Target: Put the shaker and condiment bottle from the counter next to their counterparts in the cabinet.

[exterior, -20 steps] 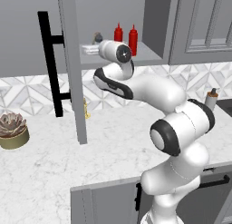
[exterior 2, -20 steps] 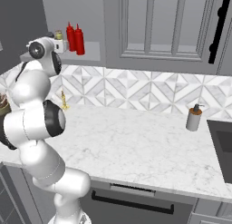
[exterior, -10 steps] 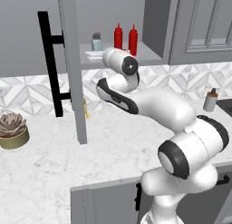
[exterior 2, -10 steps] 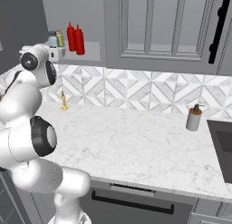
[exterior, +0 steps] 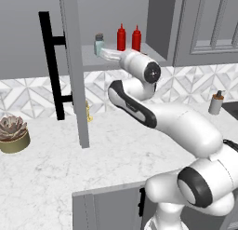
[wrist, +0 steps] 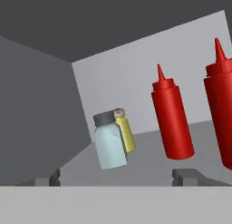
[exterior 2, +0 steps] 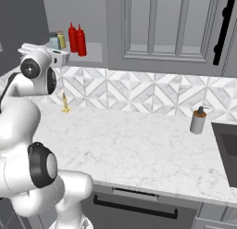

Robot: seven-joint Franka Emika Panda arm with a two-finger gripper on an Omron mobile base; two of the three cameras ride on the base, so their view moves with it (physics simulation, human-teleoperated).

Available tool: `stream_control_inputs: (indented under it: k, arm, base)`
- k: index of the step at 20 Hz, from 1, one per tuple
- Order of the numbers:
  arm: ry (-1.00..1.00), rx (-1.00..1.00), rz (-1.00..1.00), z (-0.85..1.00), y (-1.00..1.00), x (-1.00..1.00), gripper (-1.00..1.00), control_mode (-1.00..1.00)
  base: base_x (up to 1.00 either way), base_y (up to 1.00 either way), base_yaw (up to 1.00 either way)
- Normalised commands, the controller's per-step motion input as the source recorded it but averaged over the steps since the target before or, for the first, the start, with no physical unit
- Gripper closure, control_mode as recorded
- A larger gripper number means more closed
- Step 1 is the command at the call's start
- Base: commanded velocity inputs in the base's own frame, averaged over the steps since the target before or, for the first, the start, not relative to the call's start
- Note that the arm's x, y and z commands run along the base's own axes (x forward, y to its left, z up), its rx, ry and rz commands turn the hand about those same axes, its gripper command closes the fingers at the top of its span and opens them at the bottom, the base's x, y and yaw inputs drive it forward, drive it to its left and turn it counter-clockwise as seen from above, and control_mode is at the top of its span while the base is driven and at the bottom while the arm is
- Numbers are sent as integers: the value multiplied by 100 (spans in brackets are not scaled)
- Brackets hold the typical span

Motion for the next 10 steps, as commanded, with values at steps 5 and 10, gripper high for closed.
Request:
stream_control_inputs:
  k: [5, 10]
  arm:
    - [0, 11, 0, 26, -20, -46, -100, -100]
    - [0, 17, 0, 8, -26, -74, -100, -100]
  base:
    - [0, 0, 0]
    - [0, 0, 0]
